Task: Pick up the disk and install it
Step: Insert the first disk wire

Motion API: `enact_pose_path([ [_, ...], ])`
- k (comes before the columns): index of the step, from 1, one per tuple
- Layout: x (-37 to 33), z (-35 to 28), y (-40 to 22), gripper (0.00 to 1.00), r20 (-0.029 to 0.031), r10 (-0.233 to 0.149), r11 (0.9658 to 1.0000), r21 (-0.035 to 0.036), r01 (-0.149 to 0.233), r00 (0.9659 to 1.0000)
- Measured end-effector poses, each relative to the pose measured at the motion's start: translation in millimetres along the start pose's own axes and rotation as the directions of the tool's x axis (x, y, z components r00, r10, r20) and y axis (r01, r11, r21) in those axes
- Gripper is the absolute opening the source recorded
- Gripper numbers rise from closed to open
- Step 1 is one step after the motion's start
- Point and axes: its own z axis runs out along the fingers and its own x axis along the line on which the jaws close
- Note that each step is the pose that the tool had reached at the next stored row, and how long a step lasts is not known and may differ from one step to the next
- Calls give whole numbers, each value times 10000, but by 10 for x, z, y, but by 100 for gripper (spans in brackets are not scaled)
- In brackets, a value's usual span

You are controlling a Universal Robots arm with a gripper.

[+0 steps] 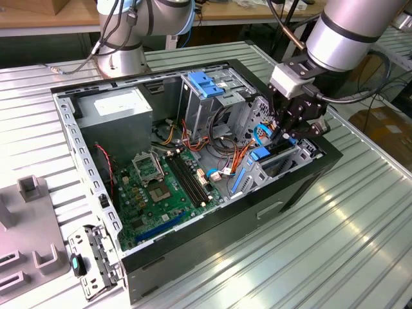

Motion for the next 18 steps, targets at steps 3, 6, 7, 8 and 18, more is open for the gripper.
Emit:
enact_pose_path([
  [3,24,-1,1,16,102,6,10000,3,-6,9999],
  [6,44,-1,2,16,296,16,10000,10,-16,9996],
  [7,48,-1,2,16,305,16,10000,10,-17,9995],
  [8,49,0,2,16,305,16,10000,9,-17,9995],
  [18,52,14,2,16,306,17,10000,9,-17,9995],
])
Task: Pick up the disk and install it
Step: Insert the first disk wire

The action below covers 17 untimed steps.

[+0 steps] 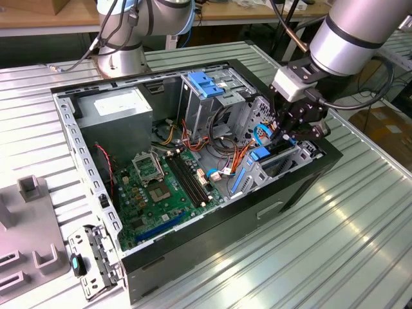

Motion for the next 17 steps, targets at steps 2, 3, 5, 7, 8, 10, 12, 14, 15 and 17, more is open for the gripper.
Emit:
enact_pose_path([
  [2,2,6,0,16,2,0,10000,0,0,10000],
  [3,2,8,0,16,1,0,10000,0,0,10000],
  [5,4,17,-1,16,6,-1,10000,0,1,10000],
  [7,7,23,-1,16,6,1,10000,0,-1,10000],
  [8,8,26,-1,16,6,0,10000,0,0,10000],
  [10,11,37,-2,16,11,0,10000,0,0,10000],
  [12,16,55,-2,16,17,1,10000,0,-1,10000],
  [14,24,71,-1,16,28,2,10000,1,-2,10000],
  [15,26,75,-1,16,33,2,10000,1,-2,10000],
  [17,27,78,-1,16,31,1,10000,1,-1,10000],
])
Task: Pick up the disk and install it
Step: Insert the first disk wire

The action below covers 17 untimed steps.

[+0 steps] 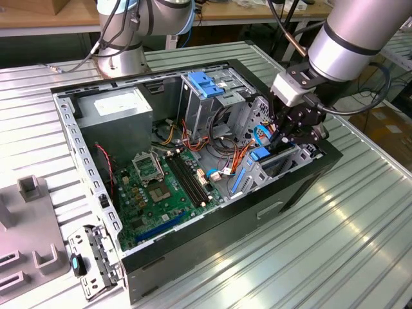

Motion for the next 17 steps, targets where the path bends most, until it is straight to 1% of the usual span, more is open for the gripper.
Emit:
enact_pose_path([
  [3,0,-4,-1,17,8,-2,10000,4,2,10000],
  [4,-1,-17,-1,24,7,-1,10000,5,1,10000],
  [5,-3,-43,-2,24,4,0,10000,5,0,10000],
  [6,-8,-113,-6,24,8,0,10000,6,0,10000],
  [8,-14,-186,-10,24,6,0,10000,7,0,10000],
  [11,-15,-191,-10,24,11,-1,10000,10,1,10000],
  [12,-15,-192,-10,22,10,-2,10000,10,2,10000],
  [13,-15,-192,-10,15,10,-2,10000,10,2,10000],
  [14,-15,-192,-10,15,10,-2,10000,10,2,10000],
  [15,-15,-193,-10,11,9,-2,10000,10,2,10000],
  [17,-15,-193,-10,11,10,-2,10000,10,2,10000],
])
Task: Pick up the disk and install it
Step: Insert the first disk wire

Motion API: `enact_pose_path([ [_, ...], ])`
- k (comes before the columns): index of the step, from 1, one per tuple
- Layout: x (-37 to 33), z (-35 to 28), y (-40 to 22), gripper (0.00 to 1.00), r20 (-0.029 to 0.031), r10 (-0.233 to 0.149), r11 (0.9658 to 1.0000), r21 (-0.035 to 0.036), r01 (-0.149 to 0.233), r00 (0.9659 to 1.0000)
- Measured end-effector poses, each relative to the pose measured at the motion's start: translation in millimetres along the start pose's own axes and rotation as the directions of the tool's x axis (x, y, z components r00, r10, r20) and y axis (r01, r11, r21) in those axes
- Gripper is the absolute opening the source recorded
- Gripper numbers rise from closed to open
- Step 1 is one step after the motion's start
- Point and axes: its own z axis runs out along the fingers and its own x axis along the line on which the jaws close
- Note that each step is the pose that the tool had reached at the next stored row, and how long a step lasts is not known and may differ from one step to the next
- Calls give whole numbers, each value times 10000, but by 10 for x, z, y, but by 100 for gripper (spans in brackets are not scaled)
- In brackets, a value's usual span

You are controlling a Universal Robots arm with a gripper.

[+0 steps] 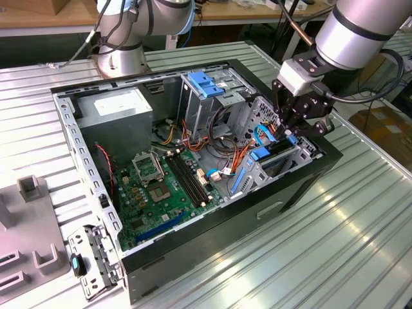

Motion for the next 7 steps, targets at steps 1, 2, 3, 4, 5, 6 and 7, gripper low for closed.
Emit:
enact_pose_path([
  [1,0,0,0,11,-1,-1,10000,0,1,10000],
  [2,0,0,0,11,0,-1,10000,0,1,10000],
  [3,0,0,0,11,0,-1,10000,0,1,10000],
  [4,0,0,0,11,0,-2,10000,0,2,10000],
  [5,0,0,0,11,0,-3,10000,0,3,10000],
  [6,0,0,0,11,0,-3,10000,0,3,10000],
  [7,0,0,0,11,0,-4,10000,0,4,10000],
])
